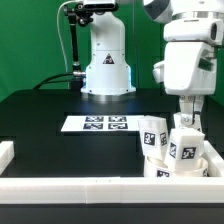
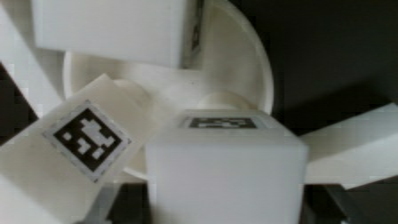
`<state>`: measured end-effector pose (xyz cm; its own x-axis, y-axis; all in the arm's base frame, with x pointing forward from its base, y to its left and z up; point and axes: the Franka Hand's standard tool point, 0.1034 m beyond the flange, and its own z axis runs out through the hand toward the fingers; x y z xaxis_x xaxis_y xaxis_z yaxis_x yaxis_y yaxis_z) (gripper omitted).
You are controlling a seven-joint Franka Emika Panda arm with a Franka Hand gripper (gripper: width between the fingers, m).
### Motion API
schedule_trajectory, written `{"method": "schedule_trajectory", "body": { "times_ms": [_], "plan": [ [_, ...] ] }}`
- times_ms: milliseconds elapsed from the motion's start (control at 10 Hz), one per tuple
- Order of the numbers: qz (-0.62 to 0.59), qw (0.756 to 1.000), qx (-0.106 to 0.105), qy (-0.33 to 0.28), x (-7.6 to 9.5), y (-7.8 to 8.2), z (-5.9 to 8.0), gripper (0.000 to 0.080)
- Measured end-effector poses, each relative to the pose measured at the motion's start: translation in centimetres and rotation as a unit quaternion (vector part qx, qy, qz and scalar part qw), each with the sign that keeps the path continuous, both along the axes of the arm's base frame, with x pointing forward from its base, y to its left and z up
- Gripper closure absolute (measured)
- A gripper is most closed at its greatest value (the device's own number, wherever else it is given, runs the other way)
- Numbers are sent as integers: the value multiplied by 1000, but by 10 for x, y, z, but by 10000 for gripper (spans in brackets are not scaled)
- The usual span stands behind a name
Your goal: Assemble stool
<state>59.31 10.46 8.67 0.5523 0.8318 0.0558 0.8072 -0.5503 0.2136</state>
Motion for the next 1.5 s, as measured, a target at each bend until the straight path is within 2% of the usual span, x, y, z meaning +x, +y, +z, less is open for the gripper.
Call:
{"method": "schedule_trajectory", "body": {
  "times_ms": [300, 600, 700, 900, 1200, 1300, 1500],
  "plan": [
    [-88, 996, 19, -6, 0, 0, 0, 450],
    [-233, 971, 50, -10, -2, -1, -1, 450],
    [-277, 959, 59, -10, -2, -1, -1, 450],
    [-389, 917, 88, -12, -2, 2, -1, 450],
    [-491, 863, 116, -14, -3, 6, -3, 454],
    [-500, 858, 118, -14, -3, 6, -3, 454],
    [-551, 824, 130, -15, -3, 7, -4, 454]
  ]
}}
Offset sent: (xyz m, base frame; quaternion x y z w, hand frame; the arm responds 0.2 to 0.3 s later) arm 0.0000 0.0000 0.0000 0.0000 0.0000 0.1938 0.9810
